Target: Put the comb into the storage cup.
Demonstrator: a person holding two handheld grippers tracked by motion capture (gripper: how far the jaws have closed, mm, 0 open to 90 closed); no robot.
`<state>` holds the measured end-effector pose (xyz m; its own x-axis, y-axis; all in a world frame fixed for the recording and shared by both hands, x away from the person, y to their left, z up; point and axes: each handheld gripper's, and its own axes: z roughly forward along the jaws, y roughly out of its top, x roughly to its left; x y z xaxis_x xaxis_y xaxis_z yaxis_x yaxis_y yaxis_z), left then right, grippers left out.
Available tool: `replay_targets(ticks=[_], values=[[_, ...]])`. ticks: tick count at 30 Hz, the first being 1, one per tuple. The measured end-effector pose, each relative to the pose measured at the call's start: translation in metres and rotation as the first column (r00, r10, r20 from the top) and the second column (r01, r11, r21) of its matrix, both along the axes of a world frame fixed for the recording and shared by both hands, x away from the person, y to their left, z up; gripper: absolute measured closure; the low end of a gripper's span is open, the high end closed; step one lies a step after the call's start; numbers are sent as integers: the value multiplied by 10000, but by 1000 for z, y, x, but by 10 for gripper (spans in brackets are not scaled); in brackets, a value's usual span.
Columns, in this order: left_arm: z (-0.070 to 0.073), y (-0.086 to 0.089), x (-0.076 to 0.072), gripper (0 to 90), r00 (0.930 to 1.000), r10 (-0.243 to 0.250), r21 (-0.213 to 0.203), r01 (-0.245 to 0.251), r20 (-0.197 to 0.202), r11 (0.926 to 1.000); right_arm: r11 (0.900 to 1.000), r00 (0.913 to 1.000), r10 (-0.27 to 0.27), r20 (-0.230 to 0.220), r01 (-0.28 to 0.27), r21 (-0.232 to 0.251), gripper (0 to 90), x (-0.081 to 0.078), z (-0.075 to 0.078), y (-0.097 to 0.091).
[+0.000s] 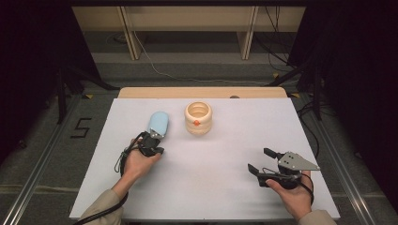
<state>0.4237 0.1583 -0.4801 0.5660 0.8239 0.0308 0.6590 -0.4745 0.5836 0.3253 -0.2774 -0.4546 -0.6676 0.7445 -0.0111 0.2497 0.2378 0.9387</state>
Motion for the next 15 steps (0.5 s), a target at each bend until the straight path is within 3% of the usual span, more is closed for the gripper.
replay_targets(ticks=[15], values=[[2, 20, -1, 899, 9991, 347, 322, -339, -249, 9989, 10000, 10000, 34, -90, -33, 59, 162, 0, 0, -1]])
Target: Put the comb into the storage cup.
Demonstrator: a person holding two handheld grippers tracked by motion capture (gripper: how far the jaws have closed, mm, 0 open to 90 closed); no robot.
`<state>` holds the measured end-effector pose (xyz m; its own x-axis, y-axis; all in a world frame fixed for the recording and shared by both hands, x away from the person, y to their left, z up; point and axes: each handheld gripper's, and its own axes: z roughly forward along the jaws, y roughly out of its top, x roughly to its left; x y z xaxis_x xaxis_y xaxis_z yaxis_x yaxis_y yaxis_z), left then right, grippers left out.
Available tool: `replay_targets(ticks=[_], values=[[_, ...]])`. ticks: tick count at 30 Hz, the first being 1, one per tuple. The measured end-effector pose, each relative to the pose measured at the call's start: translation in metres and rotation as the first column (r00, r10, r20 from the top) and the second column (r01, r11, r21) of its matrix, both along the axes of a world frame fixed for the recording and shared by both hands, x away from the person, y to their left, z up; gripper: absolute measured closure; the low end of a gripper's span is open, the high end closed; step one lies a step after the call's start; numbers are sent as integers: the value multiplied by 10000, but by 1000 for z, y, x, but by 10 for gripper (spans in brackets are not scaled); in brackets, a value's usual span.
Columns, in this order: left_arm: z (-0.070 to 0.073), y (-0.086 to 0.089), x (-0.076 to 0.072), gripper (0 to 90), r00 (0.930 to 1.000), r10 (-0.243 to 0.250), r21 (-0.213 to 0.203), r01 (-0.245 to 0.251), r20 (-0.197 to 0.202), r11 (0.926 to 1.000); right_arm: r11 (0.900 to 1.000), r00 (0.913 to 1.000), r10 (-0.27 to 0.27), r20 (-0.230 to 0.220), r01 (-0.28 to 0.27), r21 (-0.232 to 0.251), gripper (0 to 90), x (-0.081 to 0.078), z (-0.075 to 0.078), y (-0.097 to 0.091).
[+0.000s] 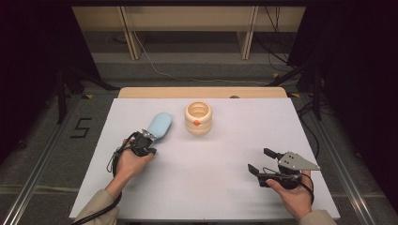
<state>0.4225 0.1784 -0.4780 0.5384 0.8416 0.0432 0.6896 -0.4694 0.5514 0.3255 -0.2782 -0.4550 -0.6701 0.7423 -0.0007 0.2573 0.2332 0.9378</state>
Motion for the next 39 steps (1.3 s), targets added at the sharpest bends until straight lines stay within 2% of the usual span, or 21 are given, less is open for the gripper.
replay_targets(ticks=[4, 14, 35, 39], values=[[0, 4, 0, 899, 10000, 68, 228, -68, 6, 9997, 10000, 10000, 14, -5, -14, 16, 163, 0, 0, 0], [1, 17, 4, 899, 9990, 443, 227, -442, -40, 9988, 10000, 10000, 29, -45, -28, 88, 163, 1, -1, 0], [0, 20, 5, 884, 9992, 403, 72, -403, -2, 9992, 9999, 10000, 65, -75, -64, 102, 164, 1, -1, 0], [0, 22, 5, 836, 9995, 326, 48, -326, -40, 9995, 9999, 10000, 59, -52, -59, 97, 163, 1, 0, 0]])
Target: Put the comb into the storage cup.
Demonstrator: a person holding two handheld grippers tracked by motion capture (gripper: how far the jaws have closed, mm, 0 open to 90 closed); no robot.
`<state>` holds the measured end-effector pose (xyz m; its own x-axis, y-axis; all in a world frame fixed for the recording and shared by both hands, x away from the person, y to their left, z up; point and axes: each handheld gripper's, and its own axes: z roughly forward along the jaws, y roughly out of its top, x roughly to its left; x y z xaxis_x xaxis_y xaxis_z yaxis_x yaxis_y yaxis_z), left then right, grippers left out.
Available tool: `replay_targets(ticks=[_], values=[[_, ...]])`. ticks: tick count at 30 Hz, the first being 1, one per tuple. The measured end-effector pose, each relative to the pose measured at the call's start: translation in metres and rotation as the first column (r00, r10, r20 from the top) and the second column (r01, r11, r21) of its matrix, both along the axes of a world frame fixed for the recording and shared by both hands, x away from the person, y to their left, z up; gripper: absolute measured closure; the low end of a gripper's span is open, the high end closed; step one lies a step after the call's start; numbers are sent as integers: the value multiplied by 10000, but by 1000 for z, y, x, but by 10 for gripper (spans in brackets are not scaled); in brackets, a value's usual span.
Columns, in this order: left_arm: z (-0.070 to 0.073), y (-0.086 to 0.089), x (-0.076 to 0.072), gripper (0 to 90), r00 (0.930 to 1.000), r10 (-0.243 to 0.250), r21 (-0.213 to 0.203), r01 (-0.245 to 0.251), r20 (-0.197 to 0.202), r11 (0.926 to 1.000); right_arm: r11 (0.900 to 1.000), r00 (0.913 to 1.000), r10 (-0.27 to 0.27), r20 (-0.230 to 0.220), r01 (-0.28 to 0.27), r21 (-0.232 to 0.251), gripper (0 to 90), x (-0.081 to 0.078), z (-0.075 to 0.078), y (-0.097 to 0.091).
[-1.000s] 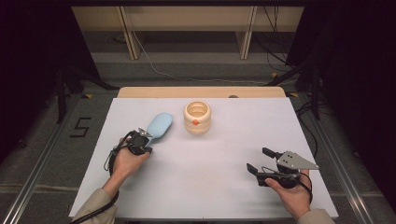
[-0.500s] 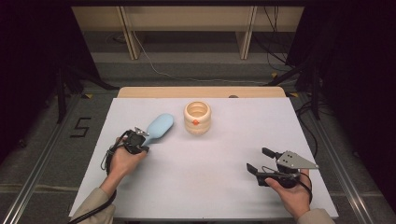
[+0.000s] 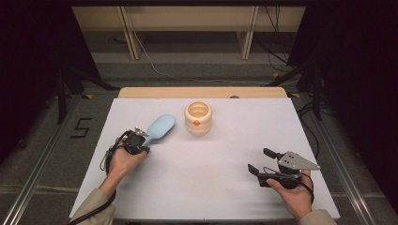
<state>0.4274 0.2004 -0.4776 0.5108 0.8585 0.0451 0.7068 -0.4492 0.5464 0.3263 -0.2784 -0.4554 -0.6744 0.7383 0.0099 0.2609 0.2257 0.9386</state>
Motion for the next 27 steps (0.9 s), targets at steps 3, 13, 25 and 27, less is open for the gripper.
replay_targets(ticks=[3, 13, 25, 27], values=[[3, -1, -2, 753, 9999, -147, -192, 146, -37, 9997, 10000, 10000, -24, -20, 24, -3, 163, 0, 0, 0], [20, -5, -5, 364, 9993, -326, -1625, 351, 179, 9861, 10000, 10000, -26, -29, 26, -28, 163, 0, 0, 0], [28, -8, -7, 0, 9960, -774, -1680, 840, 454, 9822, 10000, 10000, -36, -38, 36, -29, 163, 0, -1, 0], [28, -7, -6, 0, 9965, -653, -1434, 722, 520, 9870, 10000, 10000, -51, -55, 51, -57, 163, 0, -1, -1]])
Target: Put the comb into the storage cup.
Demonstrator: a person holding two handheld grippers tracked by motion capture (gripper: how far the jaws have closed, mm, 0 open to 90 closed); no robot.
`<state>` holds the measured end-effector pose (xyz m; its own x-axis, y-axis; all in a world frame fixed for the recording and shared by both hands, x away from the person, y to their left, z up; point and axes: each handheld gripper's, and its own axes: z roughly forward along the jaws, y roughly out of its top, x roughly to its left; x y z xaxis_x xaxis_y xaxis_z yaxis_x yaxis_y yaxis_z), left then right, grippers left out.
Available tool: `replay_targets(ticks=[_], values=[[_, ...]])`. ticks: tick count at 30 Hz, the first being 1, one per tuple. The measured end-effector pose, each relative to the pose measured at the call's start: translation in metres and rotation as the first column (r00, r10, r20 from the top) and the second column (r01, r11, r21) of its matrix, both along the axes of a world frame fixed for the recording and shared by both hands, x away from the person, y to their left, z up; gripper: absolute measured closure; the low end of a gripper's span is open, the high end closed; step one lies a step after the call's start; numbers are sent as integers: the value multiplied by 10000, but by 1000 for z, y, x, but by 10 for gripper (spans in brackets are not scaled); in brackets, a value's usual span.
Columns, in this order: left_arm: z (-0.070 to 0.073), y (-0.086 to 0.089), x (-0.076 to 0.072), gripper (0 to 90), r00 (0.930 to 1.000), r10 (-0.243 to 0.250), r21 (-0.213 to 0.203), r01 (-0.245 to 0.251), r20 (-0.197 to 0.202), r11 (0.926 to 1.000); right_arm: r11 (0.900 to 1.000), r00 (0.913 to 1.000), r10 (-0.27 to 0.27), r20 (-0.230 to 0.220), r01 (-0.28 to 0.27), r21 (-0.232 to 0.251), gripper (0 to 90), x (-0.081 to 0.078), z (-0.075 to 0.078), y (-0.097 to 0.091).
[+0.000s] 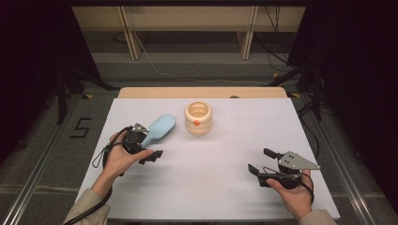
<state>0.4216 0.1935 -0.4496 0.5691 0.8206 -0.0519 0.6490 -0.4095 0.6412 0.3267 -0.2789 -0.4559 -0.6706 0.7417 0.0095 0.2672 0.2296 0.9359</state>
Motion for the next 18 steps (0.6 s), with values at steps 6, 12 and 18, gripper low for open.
replay_targets(ticks=[6, 12, 18], values=[[3, 3, 3, 0, 10000, -13, 350, 12, 20, 9994, 10000, 10000, -82, 30, 82, 11, 163, 0, 0, 0], [5, 8, 10, 0, 9999, -102, 828, 110, -94, 9965, 9999, 9999, -163, 32, 163, -3, 163, 0, 0, -1], [5, 12, 19, 8, 9983, 268, 1582, -184, -512, 9872, 9998, 9998, -180, -9, 180, -14, 163, 1, 0, -1]])
